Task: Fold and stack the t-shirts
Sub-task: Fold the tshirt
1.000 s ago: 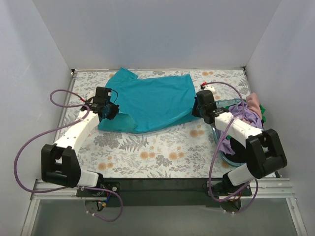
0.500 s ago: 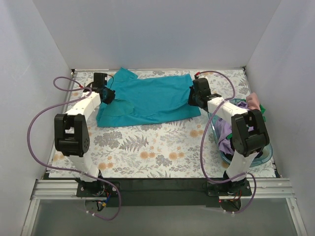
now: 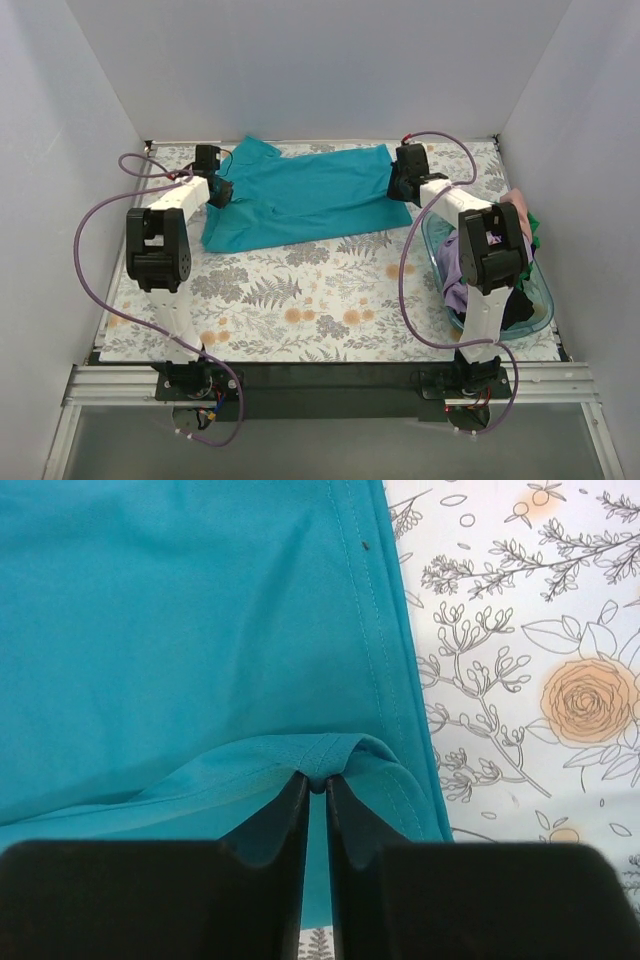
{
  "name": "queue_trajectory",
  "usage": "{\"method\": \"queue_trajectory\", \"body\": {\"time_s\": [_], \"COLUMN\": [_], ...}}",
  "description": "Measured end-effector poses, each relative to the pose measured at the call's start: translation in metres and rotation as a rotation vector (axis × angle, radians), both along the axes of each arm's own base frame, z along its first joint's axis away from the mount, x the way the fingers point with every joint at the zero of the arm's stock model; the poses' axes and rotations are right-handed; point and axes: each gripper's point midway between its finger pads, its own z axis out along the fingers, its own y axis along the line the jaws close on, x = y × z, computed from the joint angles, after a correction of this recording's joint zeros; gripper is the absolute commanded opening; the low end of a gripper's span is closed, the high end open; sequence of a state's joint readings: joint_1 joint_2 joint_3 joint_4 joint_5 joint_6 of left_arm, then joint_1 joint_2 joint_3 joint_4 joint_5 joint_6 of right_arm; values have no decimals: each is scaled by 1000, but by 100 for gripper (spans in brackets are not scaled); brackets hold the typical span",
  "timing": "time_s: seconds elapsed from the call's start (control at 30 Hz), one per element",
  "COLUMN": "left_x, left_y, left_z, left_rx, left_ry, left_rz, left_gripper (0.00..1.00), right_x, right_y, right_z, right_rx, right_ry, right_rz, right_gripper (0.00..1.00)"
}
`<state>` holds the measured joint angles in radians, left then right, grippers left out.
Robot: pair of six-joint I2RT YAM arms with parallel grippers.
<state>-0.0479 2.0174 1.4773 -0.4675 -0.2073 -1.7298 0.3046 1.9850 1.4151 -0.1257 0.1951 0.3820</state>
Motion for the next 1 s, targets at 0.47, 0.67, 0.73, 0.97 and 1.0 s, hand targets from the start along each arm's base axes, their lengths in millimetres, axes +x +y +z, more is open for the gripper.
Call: {"method": "queue_trajectory", "body": {"time_s": [0.47,0.67,0.73,0.97,1.0], "left_x": [37,-8,-20,-42,-45], "left_y": [2,-13,-17,-22,-21], "left_z": [26,9,2,-21,-22], "left_rx": [4,-48,-66,-98,-97], "left_ry": [-79,-20,-1,43,43], "left_rz": [-53,-137,-155,-176,-171], "left_gripper": [98,98,98,98,98], "right_x": [4,-21,-27,-53,-57], "right_y": [12,30,37,50,49], "right_z": [5,3,0,-31,-38], "right_rx": [27,93,110,139,137], "right_ry": [26,65,75,151,155], "right_rz": [90,191,219,270,276], "right_gripper": [98,98,98,98,98]}}
